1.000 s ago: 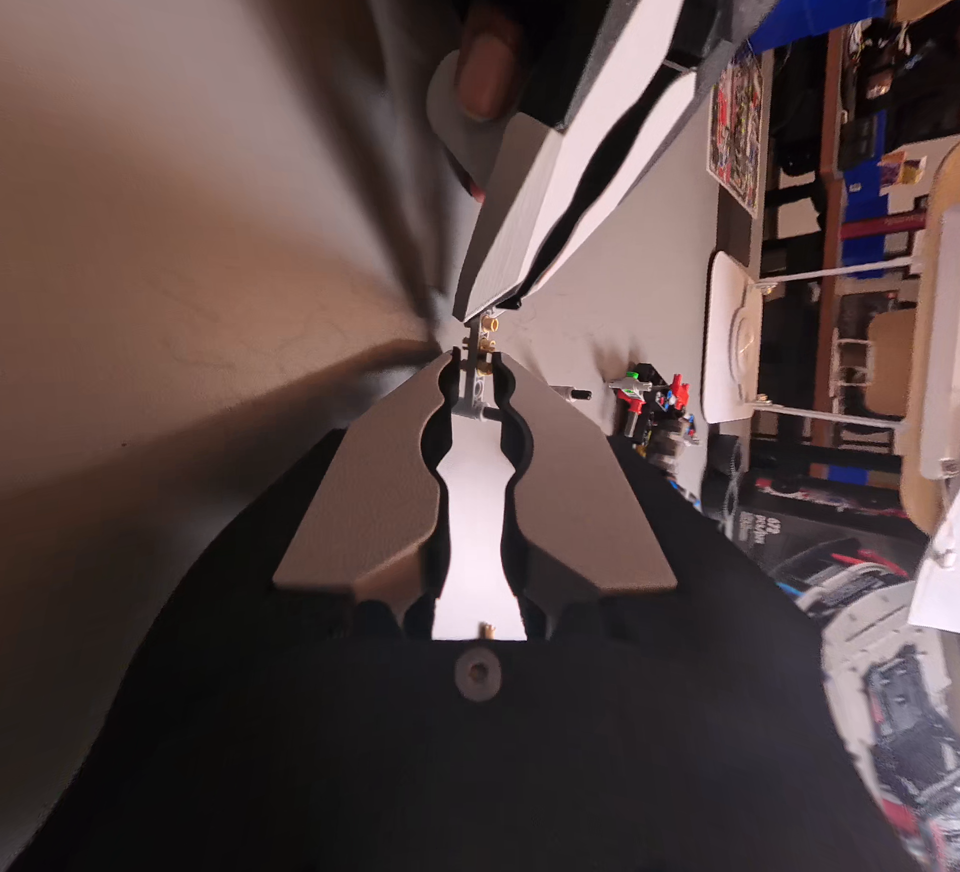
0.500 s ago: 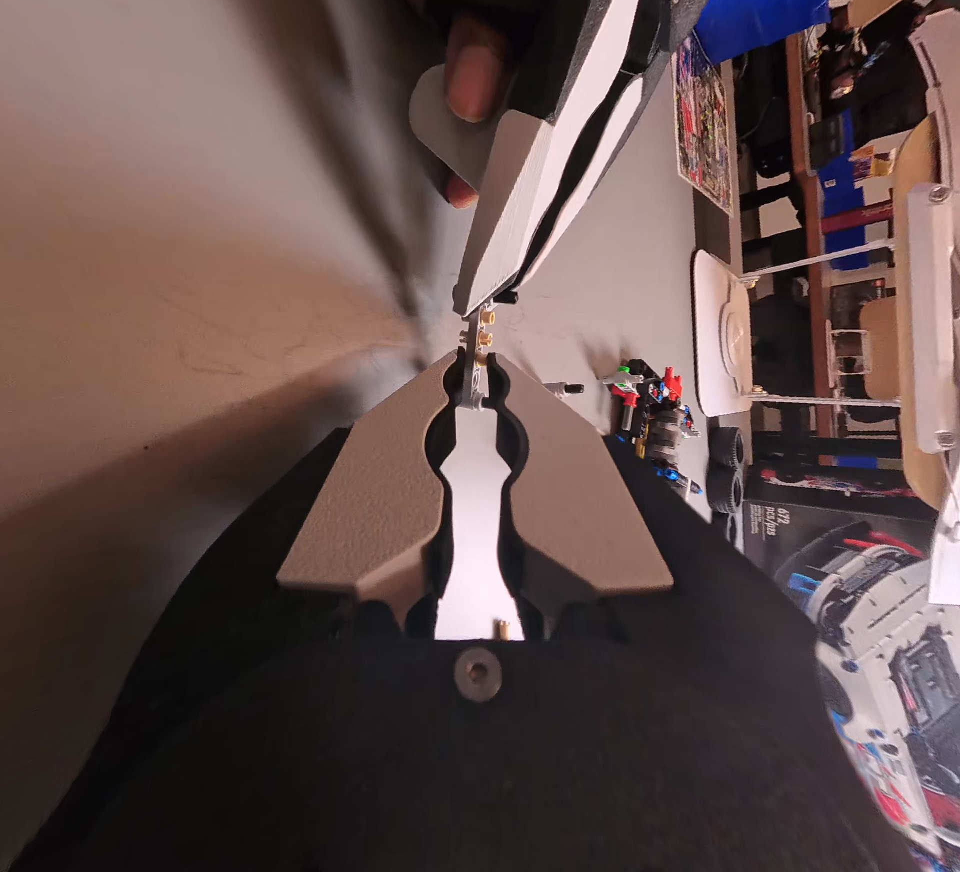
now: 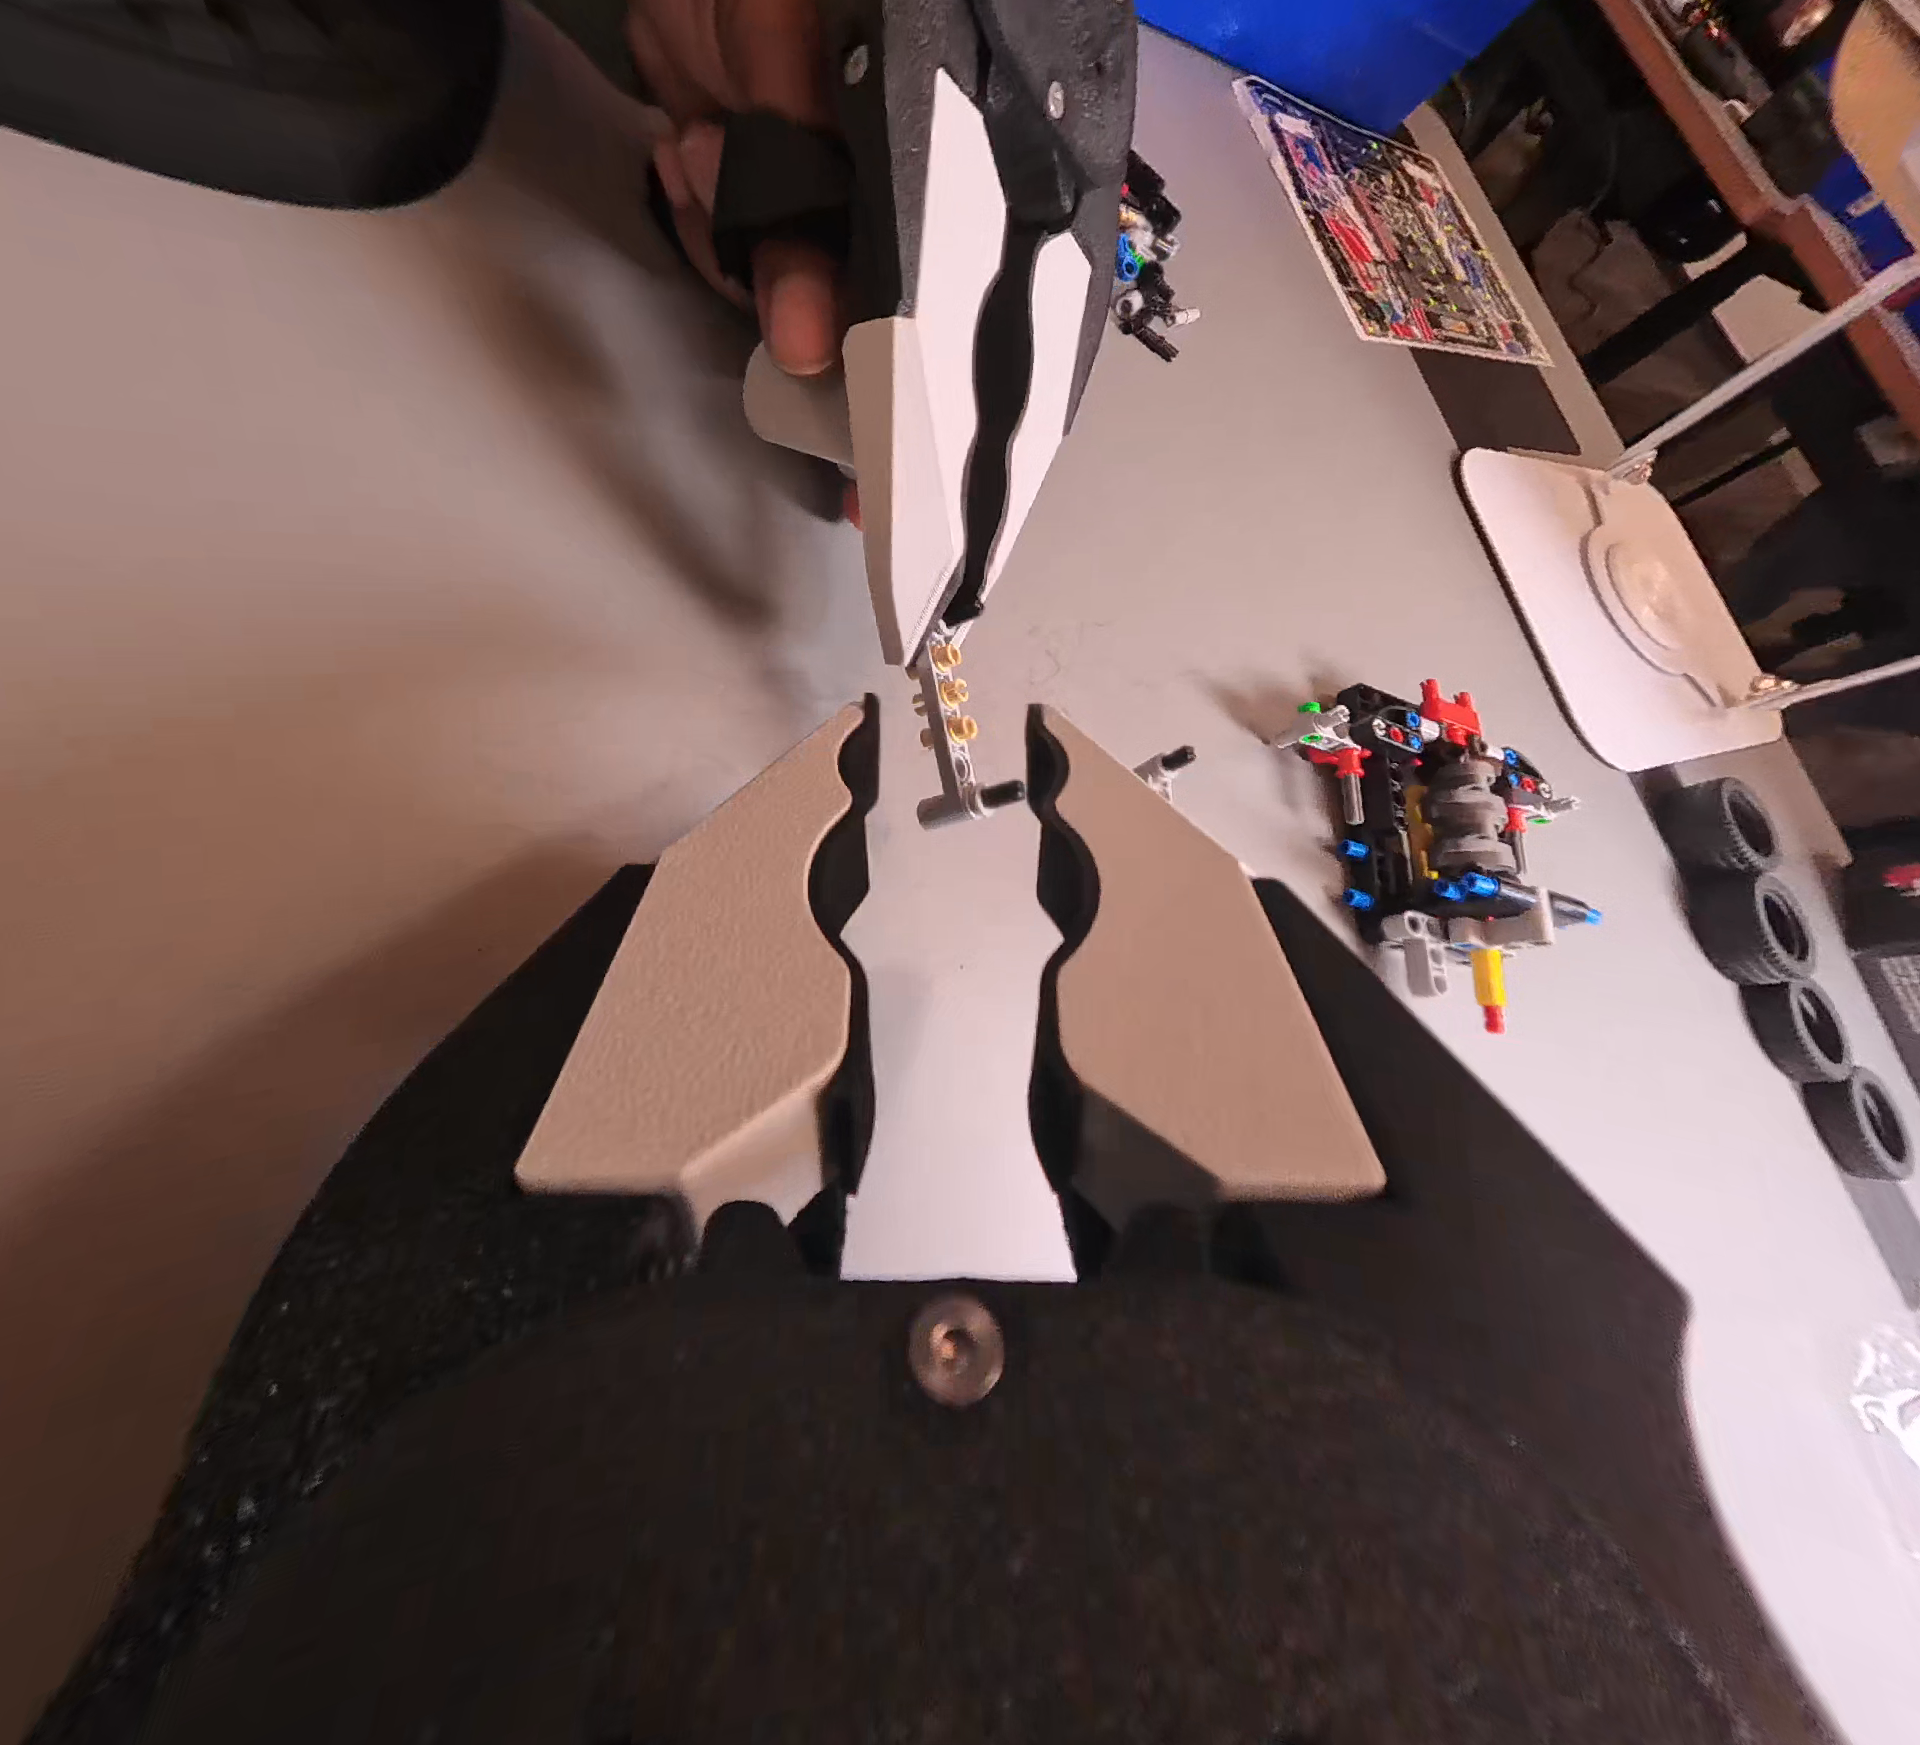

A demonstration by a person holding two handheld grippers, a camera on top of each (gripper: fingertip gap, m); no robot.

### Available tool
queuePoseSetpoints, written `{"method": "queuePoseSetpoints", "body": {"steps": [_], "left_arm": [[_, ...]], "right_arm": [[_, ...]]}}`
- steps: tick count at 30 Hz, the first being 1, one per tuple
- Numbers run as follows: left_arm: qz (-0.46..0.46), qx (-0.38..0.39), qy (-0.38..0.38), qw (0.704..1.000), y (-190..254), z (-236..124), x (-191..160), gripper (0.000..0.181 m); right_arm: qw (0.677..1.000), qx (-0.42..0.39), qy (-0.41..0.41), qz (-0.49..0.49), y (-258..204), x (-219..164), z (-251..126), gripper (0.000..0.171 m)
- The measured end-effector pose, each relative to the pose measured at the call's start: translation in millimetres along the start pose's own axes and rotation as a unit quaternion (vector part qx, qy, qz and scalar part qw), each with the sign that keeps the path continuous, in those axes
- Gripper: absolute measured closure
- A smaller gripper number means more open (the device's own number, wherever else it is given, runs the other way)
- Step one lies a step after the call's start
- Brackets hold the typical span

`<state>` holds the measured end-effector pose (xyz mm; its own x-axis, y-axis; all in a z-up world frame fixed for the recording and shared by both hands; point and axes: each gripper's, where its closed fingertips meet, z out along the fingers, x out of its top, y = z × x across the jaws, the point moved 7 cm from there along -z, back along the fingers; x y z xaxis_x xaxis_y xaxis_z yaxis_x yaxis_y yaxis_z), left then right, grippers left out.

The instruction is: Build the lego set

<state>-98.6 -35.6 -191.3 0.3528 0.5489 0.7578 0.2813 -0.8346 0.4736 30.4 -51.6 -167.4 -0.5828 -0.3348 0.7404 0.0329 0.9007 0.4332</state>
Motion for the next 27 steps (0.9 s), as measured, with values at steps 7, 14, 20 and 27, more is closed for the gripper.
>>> {"method": "queuePoseSetpoints", "body": {"steps": [7,14,20,27], "left_arm": [[0.086,0.022,-0.007,0.996,9.6,2.6,0.6,0.175],[0.242,0.078,-0.028,0.967,24.9,8.7,-0.6,0.175],[0.268,0.097,-0.041,0.958,25.4,10.6,-2.0,0.175],[0.271,0.107,-0.057,0.955,26.0,12.7,-3.1,0.175]], "right_arm": [[0.995,0.041,0.002,0.088,2.0,-2.8,0.1,0.157],[0.992,0.096,-0.047,0.067,0.7,-2.7,3.6,0.166],[0.991,0.102,-0.064,0.055,0.9,-3.7,5.0,0.168],[0.993,0.099,-0.045,0.049,1.9,-1.8,2.9,0.169]]}}
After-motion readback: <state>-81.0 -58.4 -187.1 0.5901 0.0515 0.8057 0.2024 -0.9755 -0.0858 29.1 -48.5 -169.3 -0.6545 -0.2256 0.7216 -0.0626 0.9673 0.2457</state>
